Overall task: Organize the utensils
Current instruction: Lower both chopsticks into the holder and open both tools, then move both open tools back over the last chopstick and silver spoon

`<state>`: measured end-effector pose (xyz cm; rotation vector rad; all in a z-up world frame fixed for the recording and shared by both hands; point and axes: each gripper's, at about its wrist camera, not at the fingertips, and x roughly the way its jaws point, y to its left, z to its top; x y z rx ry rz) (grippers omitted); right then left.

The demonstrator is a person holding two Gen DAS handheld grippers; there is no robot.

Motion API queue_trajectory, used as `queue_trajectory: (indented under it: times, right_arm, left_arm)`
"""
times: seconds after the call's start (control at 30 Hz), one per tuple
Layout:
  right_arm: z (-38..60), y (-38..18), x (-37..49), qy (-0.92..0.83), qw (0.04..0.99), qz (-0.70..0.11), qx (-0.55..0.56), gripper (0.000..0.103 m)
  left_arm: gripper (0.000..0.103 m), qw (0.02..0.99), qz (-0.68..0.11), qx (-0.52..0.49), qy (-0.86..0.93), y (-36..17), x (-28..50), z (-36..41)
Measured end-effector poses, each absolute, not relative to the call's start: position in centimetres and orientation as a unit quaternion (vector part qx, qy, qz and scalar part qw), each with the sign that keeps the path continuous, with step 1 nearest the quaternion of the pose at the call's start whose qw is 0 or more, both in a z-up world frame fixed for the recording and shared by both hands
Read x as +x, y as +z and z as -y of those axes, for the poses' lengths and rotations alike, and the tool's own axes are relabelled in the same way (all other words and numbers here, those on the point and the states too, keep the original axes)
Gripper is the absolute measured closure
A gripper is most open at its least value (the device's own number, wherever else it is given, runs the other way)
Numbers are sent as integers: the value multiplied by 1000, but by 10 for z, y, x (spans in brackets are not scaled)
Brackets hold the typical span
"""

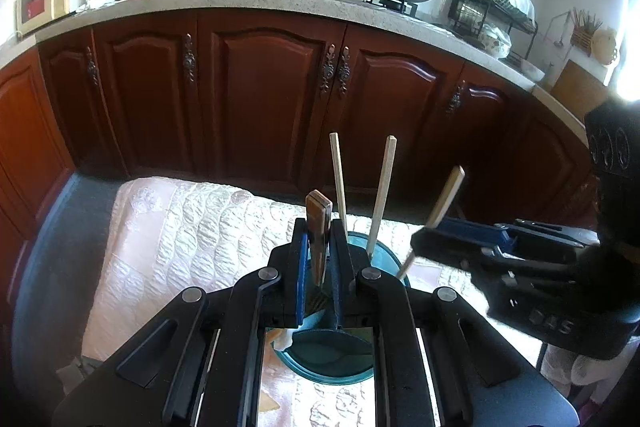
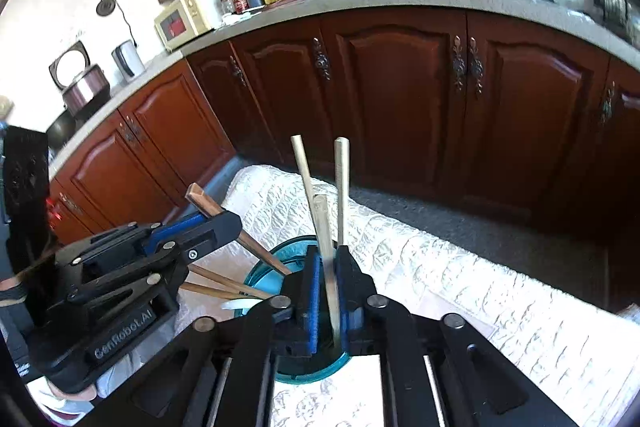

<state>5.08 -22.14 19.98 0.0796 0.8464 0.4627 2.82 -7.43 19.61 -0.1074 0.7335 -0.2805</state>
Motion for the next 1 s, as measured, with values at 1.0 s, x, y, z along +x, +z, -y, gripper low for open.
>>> queue_trajectory:
  times: [1.0]
  right_arm:
    - [266, 199, -43, 174, 898, -397, 73, 66]
  left_arm:
    - [55, 936, -318, -28, -147, 218, -50, 96]
